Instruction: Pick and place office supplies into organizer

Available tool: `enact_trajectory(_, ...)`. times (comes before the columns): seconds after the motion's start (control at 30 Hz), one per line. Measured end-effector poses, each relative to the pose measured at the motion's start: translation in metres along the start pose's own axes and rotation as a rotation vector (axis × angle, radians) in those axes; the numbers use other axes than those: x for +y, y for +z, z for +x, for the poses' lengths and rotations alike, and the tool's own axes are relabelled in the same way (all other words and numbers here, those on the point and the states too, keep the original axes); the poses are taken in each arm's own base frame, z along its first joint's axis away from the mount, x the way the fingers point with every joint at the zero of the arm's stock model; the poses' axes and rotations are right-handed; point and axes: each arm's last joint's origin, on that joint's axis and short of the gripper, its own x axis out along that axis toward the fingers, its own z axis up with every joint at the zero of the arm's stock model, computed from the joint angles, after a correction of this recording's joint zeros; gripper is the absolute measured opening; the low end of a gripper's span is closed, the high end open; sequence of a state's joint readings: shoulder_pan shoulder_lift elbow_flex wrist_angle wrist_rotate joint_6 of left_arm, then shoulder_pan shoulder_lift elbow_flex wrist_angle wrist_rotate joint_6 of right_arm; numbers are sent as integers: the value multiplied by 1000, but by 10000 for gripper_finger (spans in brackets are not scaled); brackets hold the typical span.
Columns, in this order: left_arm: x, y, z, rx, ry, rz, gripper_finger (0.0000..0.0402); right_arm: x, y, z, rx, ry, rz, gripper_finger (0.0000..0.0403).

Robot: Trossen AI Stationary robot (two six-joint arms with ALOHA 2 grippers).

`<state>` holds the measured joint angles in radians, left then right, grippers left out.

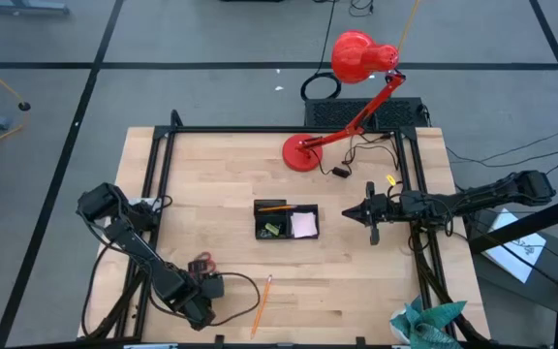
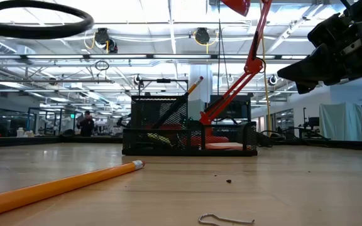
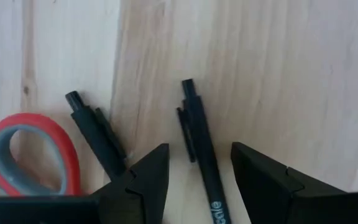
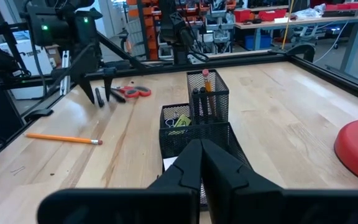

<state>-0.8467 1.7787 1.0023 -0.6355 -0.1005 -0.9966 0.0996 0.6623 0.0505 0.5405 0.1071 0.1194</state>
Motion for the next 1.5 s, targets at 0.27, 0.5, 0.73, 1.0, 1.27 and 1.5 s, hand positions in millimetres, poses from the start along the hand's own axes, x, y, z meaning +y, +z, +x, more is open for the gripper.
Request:
enact_trajectory(0.27,1,0,0,-13,16,-16,179,0,0,0,3,-1,0,2)
enact_trajectory(0.5,-1,0,5,-28,29,25,163,0,0,0,3,-1,0,2)
enact_trajectory(0.73,-2,1,15,-21,47,26,71,0,-1,0,6,-1,0,2)
enact_trajectory(1.0,-8,6,5,-189,19,77,28,0,0,0,4,-1,0,2)
enact_trajectory(1.27,-11,18,-10,-400,42,193,55,0,-1,0,5,-2,0,2)
enact_trajectory(1.5,3,34,-44,-661,225,256,34,0,-1,1,8,-2,-1,2)
